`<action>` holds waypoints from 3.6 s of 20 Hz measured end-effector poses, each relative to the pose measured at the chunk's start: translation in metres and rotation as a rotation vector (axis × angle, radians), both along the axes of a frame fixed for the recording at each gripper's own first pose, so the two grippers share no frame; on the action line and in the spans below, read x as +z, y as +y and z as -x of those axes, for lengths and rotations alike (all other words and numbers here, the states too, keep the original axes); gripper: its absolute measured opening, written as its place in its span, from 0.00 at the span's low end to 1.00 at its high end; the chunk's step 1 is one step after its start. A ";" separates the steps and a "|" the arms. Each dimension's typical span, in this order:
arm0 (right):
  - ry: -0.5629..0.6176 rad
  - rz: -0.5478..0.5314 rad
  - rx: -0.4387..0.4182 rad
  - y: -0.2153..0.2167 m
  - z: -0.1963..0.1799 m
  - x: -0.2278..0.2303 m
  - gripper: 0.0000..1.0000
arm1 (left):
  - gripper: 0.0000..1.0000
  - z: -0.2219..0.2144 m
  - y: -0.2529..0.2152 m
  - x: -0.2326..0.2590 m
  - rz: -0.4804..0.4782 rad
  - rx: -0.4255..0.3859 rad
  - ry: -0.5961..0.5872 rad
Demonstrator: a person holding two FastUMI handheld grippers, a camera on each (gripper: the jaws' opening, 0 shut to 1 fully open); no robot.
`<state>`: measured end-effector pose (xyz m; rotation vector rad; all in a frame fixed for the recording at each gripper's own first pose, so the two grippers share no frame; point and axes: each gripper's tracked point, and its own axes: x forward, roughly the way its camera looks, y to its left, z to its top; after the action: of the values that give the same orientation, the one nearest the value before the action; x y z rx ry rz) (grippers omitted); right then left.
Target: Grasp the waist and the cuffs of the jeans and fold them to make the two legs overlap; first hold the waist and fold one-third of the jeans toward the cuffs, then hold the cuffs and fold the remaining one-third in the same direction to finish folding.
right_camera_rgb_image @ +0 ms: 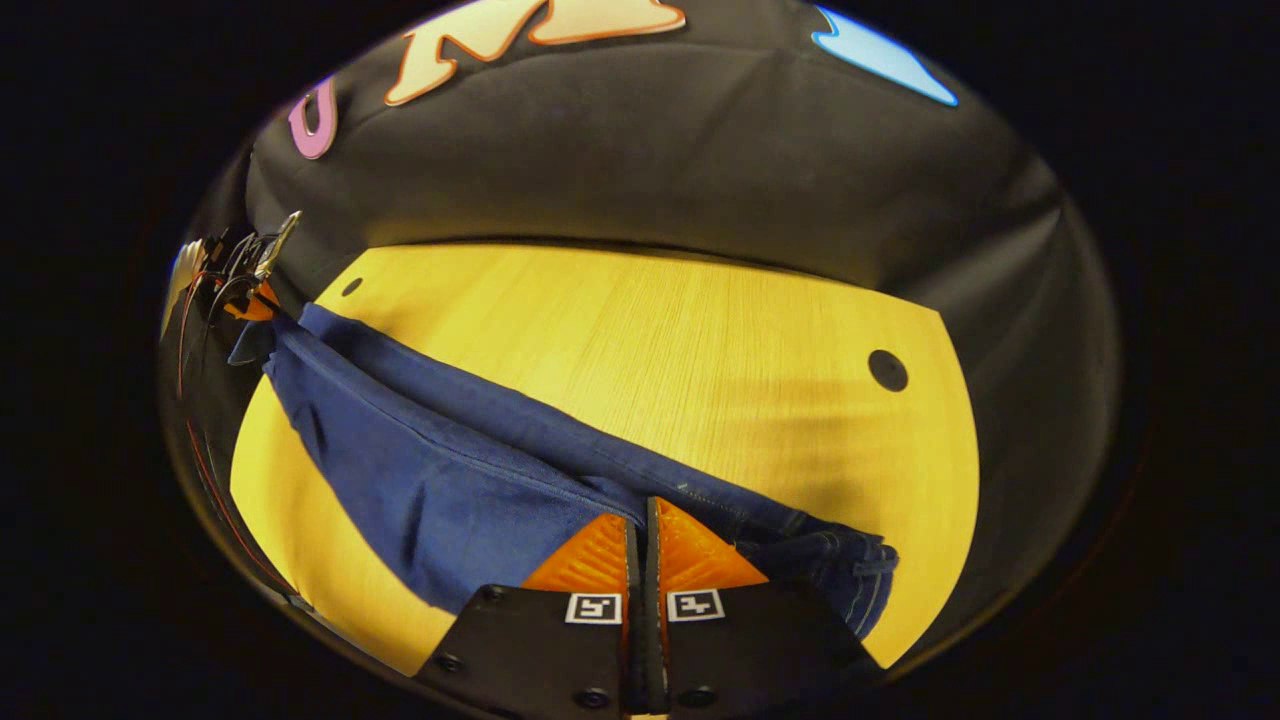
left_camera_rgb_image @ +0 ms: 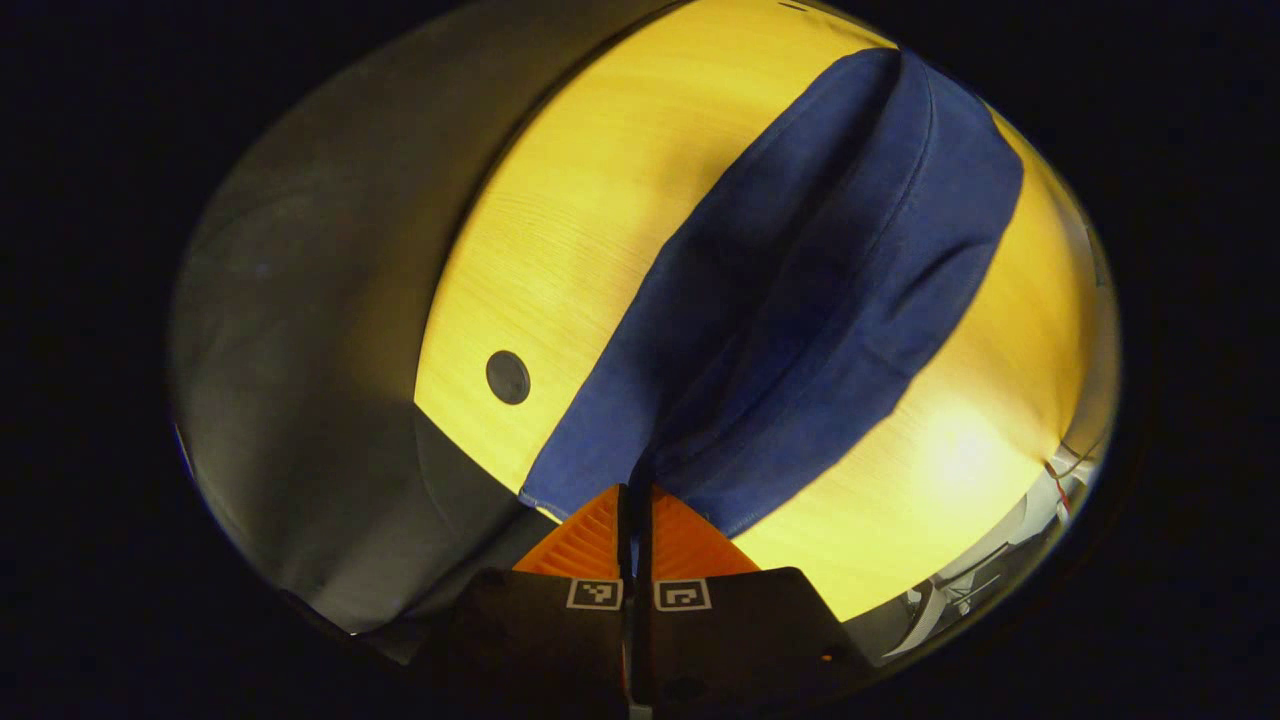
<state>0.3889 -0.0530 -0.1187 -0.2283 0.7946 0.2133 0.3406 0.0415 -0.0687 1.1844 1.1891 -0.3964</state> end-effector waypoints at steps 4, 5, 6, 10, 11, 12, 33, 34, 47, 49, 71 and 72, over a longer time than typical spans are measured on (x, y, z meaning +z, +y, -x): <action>0.047 0.062 0.013 0.003 -0.007 -0.033 0.03 | 0.00 -0.028 0.001 -0.031 -0.037 -0.001 -0.023; 0.024 0.047 0.011 0.005 -0.011 -0.029 0.03 | 0.00 -0.033 0.001 -0.033 -0.054 -0.007 -0.033; 0.024 0.039 0.011 0.003 -0.011 -0.031 0.03 | 0.01 -0.036 0.004 -0.035 -0.083 -0.002 -0.039; 0.027 0.029 0.020 0.001 -0.011 -0.030 0.09 | 0.56 -0.053 0.009 -0.024 -0.128 -0.031 -0.119; 0.024 0.026 0.022 0.002 -0.011 -0.028 0.10 | 0.71 -0.056 0.010 -0.019 -0.134 -0.045 -0.137; 0.014 0.035 0.016 -0.002 -0.010 -0.024 0.16 | 0.86 -0.059 0.009 -0.014 -0.133 -0.058 -0.150; -0.071 -0.245 -0.403 -0.083 0.042 -0.042 0.22 | 0.95 -0.126 -0.010 0.041 0.180 0.185 -0.868; -0.062 -0.252 -0.423 -0.082 0.047 -0.056 0.23 | 0.95 -0.130 -0.015 0.042 0.218 0.206 -0.890; 0.012 -0.284 -0.415 -0.090 0.062 -0.083 0.23 | 0.95 -0.143 -0.025 0.054 0.515 0.471 -1.028; 0.015 -0.288 -0.407 -0.088 0.065 -0.087 0.30 | 0.95 -0.141 -0.024 0.055 0.515 0.479 -1.034; -0.006 -0.284 -0.349 -0.077 0.065 -0.099 0.42 | 0.94 -0.134 -0.031 0.031 0.688 0.660 -1.048; -0.001 -0.280 -0.344 -0.075 0.065 -0.101 0.41 | 0.94 -0.132 -0.026 0.029 0.700 0.683 -1.048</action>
<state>0.3242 -0.1281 -0.2192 0.1722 0.7807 -0.0015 0.4727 0.0154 -0.0396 0.2111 0.3838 0.3128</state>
